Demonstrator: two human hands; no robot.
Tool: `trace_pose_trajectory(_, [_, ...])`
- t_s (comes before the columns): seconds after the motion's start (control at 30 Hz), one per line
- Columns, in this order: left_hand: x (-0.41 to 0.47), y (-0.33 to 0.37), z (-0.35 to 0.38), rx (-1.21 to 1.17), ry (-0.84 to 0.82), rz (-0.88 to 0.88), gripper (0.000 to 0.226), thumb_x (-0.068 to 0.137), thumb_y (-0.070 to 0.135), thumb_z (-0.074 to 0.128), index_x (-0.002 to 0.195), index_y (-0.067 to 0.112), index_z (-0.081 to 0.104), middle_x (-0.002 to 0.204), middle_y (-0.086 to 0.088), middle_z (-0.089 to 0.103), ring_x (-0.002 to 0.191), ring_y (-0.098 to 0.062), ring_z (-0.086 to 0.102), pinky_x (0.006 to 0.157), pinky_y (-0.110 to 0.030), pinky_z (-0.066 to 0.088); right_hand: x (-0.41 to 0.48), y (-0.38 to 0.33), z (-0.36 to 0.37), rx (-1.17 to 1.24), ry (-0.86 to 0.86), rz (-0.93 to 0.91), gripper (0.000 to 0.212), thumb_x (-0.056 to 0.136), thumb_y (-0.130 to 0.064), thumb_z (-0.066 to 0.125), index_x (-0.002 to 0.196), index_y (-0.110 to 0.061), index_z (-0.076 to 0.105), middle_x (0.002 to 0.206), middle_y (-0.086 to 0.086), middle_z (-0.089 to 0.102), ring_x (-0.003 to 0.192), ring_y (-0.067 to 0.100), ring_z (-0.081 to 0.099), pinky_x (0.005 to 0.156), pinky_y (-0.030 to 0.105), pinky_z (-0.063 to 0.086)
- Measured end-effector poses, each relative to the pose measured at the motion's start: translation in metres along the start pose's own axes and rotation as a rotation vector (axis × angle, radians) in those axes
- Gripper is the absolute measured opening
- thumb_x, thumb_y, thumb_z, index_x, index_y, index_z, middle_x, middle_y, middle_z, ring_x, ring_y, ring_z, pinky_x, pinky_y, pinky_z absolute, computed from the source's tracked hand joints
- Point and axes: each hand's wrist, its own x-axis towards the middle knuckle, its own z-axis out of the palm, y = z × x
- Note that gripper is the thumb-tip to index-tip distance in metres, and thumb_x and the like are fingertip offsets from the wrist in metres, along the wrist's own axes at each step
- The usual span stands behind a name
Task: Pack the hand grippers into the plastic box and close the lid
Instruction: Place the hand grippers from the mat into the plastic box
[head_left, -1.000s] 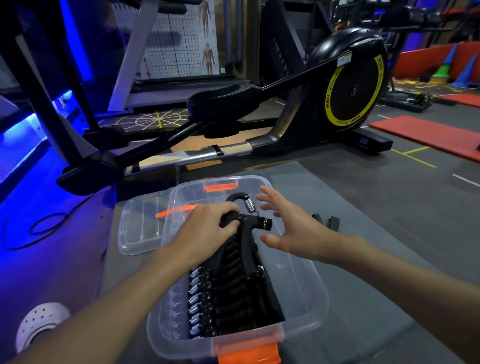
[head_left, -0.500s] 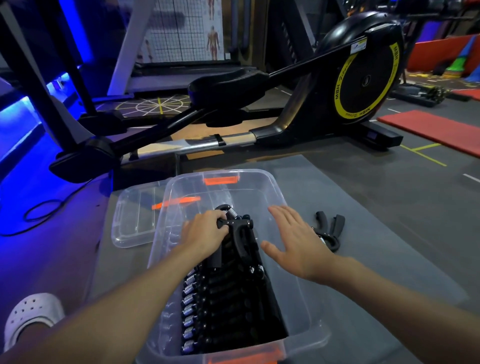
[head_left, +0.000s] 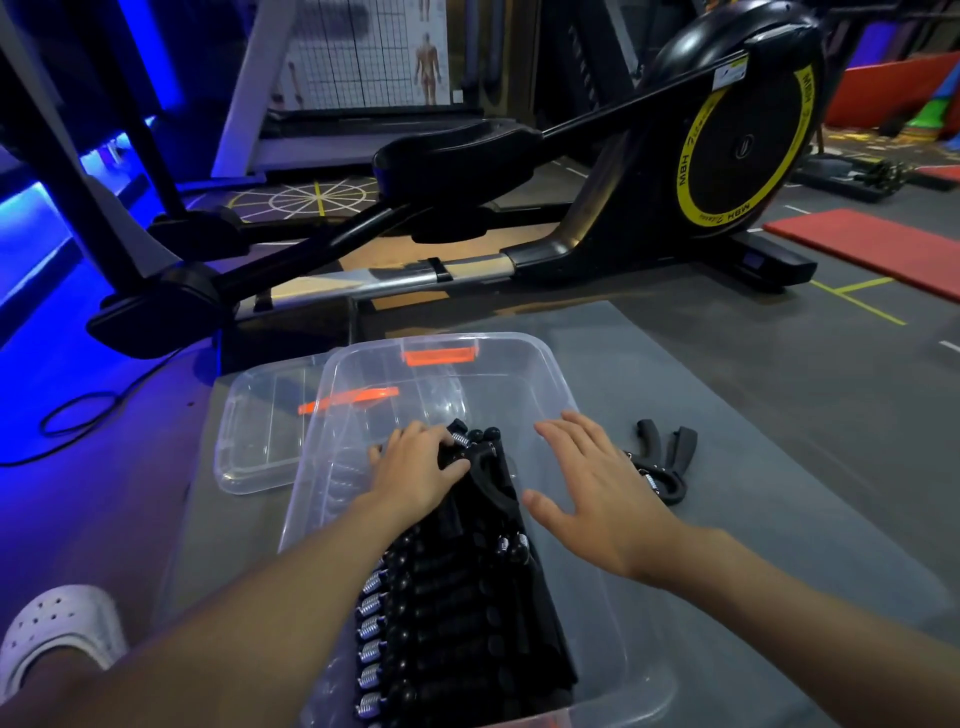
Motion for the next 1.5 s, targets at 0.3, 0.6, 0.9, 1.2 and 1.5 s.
trace_pose_trajectory(0.3, [-0.016,0.044,-0.028,-0.280,0.172,0.272,0.023,0.093,0.033,0.056,0.113,0.022,0.061,0.117,0.009,0.058,0.114,-0.014,0.054,0.098,-0.035,0.040,-0.001,0.000,0.000,0.314,0.187,0.062,0.045,0.096,-0.029,0.055,0.137,-0.013,0.047,0.140,-0.003,0.044,0.135,0.010,0.033,0.108,0.015,0.022])
trace_pose_trajectory(0.6, [-0.033,0.121,-0.040,-0.208,0.042,0.508,0.031,0.097,0.039,0.045,0.114,0.017,0.059,0.123,0.005,0.052,0.114,-0.017,0.052,0.098,-0.039,0.042,-0.001,0.120,0.016,0.343,0.253,0.688,0.029,0.084,-0.031,0.058,0.097,-0.005,0.060,0.105,0.021,0.061,0.098,0.036,0.055,0.083,0.040,0.045])
trace_pose_trajectory(0.9, [-0.033,0.124,-0.025,0.102,-0.045,0.511,0.056,0.096,0.054,0.038,0.142,0.022,0.044,0.152,-0.002,0.030,0.142,-0.019,0.021,0.120,-0.034,0.011,0.015,0.184,0.077,0.290,0.010,0.888,0.037,0.081,-0.047,0.067,0.099,-0.017,0.055,0.109,0.018,0.061,0.102,0.037,0.059,0.083,0.041,0.051])
trace_pose_trajectory(1.2, [-0.031,0.129,-0.025,0.129,-0.044,0.542,0.060,0.094,0.057,0.039,0.141,0.019,0.044,0.144,0.002,0.032,0.135,-0.011,0.020,0.120,-0.031,0.012,0.019,0.200,0.087,0.280,-0.007,0.899,0.055,0.078,-0.048,0.073,0.126,-0.028,0.055,0.124,0.012,0.047,0.122,0.036,0.045,0.100,0.044,0.043])
trace_pose_trajectory(1.5, [-0.032,0.127,-0.022,0.095,-0.041,0.545,0.060,0.094,0.056,0.036,0.139,0.018,0.045,0.143,0.001,0.033,0.136,-0.013,0.025,0.119,-0.034,0.015,0.015,0.208,0.080,0.176,-0.147,0.661,0.047,0.082,-0.009,0.055,0.118,-0.037,0.064,0.137,-0.006,0.050,0.129,0.029,0.037,0.104,0.043,0.036])
